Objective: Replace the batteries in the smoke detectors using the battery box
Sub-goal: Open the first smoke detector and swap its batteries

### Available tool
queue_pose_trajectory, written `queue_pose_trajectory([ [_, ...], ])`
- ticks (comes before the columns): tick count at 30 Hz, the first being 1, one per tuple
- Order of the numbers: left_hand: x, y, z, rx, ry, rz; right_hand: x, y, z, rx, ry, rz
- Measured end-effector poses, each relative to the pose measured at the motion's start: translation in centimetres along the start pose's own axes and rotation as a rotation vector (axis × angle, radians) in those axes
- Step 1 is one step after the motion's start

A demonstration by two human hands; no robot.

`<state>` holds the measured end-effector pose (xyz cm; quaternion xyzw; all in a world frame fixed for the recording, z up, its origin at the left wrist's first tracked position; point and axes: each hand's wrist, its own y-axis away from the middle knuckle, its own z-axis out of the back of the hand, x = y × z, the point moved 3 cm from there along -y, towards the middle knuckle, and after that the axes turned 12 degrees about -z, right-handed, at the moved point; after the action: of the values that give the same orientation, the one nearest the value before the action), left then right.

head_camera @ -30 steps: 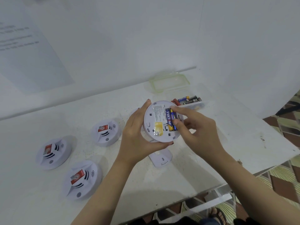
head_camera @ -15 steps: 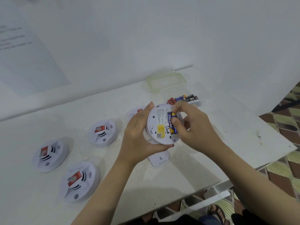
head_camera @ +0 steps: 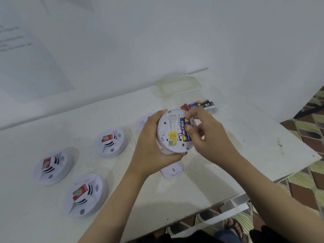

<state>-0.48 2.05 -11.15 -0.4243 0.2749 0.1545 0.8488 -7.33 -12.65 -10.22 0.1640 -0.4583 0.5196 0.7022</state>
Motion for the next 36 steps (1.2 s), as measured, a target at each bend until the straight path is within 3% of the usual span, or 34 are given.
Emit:
queue_pose_trajectory([
  [7,0.4,-0.8,0.1,0.114,0.025,0.093,-0.1,0.1,0.3,-0.073,-0.005,0.040],
  [12,0.4,-1.1,0.3,0.156,-0.008,0.041,-0.1,0.5,0.5,-0.122,-0.022,0.051],
  [17,-0.3,-1.3,0.6,0.132,-0.034,-0.029,0.4,0.6,0.6,-0.086,-0.027,0.023],
  [22,-0.6,-0.8,0.4,0.042,0.077,0.064,0.5,0.6,0.1,-0.047,-0.018,0.015],
  [36,-0.8,-0.2,0.2,0.011,0.080,0.009,0.9,0.4,0.0,0.087,0.037,0.049],
])
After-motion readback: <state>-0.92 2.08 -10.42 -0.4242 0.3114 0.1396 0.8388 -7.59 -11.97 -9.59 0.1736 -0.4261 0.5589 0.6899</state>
